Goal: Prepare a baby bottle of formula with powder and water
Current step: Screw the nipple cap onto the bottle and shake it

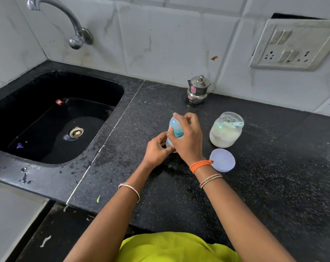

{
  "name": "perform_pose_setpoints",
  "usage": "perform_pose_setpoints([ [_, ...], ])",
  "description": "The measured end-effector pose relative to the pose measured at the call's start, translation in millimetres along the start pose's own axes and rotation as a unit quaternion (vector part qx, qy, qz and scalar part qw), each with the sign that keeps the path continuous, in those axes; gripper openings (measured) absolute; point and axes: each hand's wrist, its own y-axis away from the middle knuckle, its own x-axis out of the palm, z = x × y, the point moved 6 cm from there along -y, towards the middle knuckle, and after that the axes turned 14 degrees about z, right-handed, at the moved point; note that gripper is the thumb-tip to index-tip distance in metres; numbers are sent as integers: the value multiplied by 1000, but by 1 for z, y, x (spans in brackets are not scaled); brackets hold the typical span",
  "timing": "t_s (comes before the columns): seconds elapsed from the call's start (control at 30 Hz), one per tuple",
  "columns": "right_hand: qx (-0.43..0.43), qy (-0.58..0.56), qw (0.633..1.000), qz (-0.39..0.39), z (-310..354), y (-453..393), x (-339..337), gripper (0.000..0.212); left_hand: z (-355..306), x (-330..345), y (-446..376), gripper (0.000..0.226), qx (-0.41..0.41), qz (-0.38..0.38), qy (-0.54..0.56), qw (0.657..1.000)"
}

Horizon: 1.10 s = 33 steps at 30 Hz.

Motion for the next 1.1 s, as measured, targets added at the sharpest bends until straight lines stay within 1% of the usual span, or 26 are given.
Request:
perform_pose_setpoints([
  [0.1,9,-26,1000,-6,-1,-1,7,41,-4,0,0,45,0,-2,-9,1000],
  [0.3,16,-29,998,-46,-4,-2,18,41,-8,-1,4,50,4,-10,-19,1000],
  [0.5,31,-51,996,-63,-8,2,26,46,-10,-1,3,36,0,-6,0,1000],
  [0.57,40,-36,998,-42,-10,4,28,55,-6,-1,1,32,-4,4,2,1000],
  [0.63,51,-13,999,-15,-11,10,28,65,-7,-1,2,34,1,9,-13,1000],
  [0.7,55,8,998,11,-13,14,28,74,-8,-1,3,39,4,19,-43,999],
  [0.77,56,39,997,46,-14,15,27,81,-8,0,3,49,4,57,-60,997],
  [0.83,49,50,994,88,-14,8,26,84,-6,1,0,58,-1,117,-3,993],
  [0.87,55,38,991,113,-15,3,24,84,-7,1,0,59,-11,132,39,990],
  [0.9,67,20,989,131,-16,-4,20,83,-8,-2,-2,59,-26,126,83,988],
  [0.93,87,-12,986,141,-17,-10,14,83,-7,-7,-2,60,-49,101,128,985],
  [0.97,110,-69,984,125,-18,-16,2,82,-6,-12,-3,58,-73,68,173,980],
  [1.0,132,-144,978,77,-19,-22,-13,81,-5,-19,-5,54,-93,35,206,973],
  [1.03,146,-227,963,6,-19,-26,-31,80,-5,-25,-5,49,-104,6,222,969],
  [1.07,145,-298,939,-94,-20,-28,-53,81,-7,-32,-8,43,-104,-14,225,969],
  [1.1,120,-338,912,-201,-17,-27,-75,82,-11,-37,-12,38,-95,-25,234,967],
])
